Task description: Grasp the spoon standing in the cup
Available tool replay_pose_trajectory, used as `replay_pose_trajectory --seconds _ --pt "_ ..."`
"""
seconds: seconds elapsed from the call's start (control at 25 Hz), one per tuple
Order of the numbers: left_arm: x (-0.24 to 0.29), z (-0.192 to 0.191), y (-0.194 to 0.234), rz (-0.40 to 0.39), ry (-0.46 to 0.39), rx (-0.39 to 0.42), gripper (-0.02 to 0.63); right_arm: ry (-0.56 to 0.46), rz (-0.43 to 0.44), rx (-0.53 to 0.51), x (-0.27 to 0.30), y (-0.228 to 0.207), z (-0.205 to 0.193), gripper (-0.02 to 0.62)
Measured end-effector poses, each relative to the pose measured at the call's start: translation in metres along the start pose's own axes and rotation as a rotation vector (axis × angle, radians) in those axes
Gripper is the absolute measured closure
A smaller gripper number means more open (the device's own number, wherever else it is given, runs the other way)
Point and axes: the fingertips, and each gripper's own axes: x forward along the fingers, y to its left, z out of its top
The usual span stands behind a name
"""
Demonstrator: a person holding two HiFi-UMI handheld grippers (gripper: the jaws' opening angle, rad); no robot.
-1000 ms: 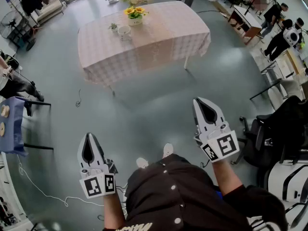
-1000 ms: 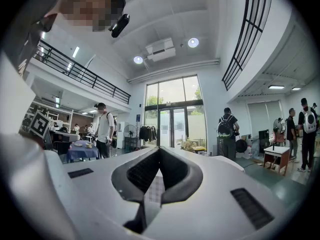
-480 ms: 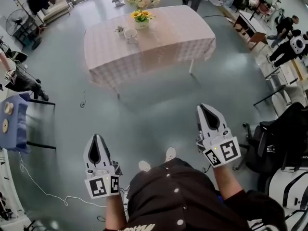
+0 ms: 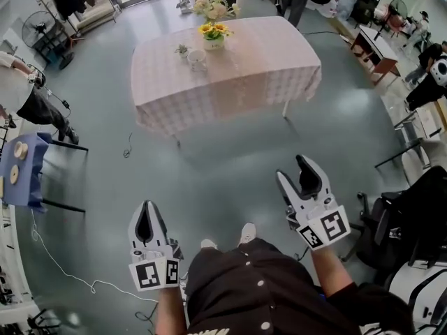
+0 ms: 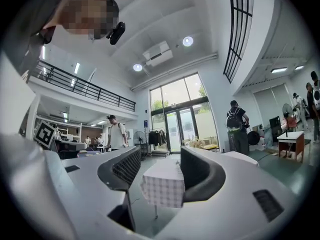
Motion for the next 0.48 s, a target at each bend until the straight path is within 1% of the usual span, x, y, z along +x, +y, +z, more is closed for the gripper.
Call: replay_pose_trajectory --seconds 0.2,0.32,0.48 --pt "-0.004 -0.006 -0.024 0.049 0.001 -0.028 0.594 0.004 0.064 -0.012 -0.002 -0.010 -0.002 0.342" --pt "-0.003 -0.014 -0.033 0.051 0.018 -0.029 0.594 0.007 0.062 -0.018 -0.003 -0.018 -0.005 0.313" --pt "0.006 -0.019 -0.032 0.050 0.027 -0.031 0.594 0.007 0.057 -0.019 0.000 -0.027 -0.008 0.313"
